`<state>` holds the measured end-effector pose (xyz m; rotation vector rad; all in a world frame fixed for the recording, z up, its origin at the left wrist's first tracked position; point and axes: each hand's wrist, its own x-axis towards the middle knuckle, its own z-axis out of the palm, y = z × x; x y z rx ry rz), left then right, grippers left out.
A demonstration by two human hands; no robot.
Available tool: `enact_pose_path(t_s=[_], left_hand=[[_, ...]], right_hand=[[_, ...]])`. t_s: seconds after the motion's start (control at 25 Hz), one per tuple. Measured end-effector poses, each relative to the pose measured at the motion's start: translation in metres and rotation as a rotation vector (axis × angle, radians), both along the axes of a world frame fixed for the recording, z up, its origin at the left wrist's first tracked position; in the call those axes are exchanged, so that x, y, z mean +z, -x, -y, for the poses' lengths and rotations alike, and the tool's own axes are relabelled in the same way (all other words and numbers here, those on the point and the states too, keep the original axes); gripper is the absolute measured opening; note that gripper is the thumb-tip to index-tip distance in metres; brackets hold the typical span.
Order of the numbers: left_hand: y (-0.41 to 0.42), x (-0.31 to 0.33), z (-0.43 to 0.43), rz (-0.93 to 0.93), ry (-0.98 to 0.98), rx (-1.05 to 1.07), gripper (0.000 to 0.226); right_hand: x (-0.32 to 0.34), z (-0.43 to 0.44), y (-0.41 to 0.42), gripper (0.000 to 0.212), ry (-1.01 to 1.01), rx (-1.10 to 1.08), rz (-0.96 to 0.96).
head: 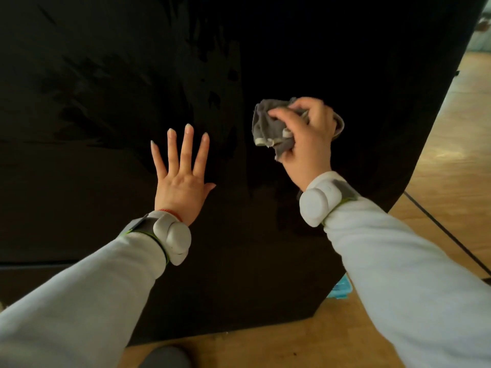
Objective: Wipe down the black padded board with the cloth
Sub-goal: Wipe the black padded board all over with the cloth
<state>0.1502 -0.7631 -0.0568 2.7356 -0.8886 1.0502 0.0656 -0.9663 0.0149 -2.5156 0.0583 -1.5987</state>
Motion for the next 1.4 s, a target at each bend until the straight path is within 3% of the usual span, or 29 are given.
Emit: enact_pose_path(t_s=[0.12,0.32,0.48,0.56,0.68,0.76,0.96,1.08,1.16,1.32,1.4], left_hand=[[0.0,0.0,0.002,0.021,0.023,-0.017,0.107],[0.003,-0.005,0.002,0.025,0.058,-0.034,0.102],[0.009,-0.022,-0.002,-0.03,0.023,-0.042,0.107],[0.008,-0.025,-0.003,-0.036,0.005,-0.024,0.111],[0.008,-0.025,-0.001,-0.026,0.021,-0.014,0.111],[0.006,-0.027,-0.001,-0.028,0.029,-0.019,0.109],[0.008,-0.044,-0.008,-0.049,0.002,-0.052,0.104],[0.007,-0.05,-0.01,-0.049,-0.013,-0.05,0.104],[0.007,-0.049,-0.009,-0.047,-0.009,-0.04,0.106],[0.008,-0.052,-0.006,-0.062,-0.003,-0.02,0.108],[0.007,-0.052,-0.006,-0.057,0.001,-0.022,0.107]], right_hand=[[-0.039,-0.001,-0.002,0.041,0.021,0.04,-0.068],[-0.113,0.001,0.012,0.048,0.059,0.064,-0.343],[-0.124,0.0,0.03,0.043,0.128,0.106,-0.484],[-0.093,0.001,0.032,0.037,0.065,0.136,-0.374],[-0.046,0.005,0.017,0.045,-0.045,0.035,-0.092],[-0.054,0.001,0.006,0.044,-0.039,0.016,-0.07],[-0.164,-0.006,0.017,0.044,0.004,0.05,-0.43],[-0.178,-0.006,0.03,0.041,0.039,0.102,-0.573],[-0.155,-0.007,0.034,0.035,0.014,0.154,-0.5],[-0.094,-0.002,0.019,0.038,-0.062,0.073,-0.144],[-0.097,-0.006,0.01,0.039,-0.073,0.044,-0.113]])
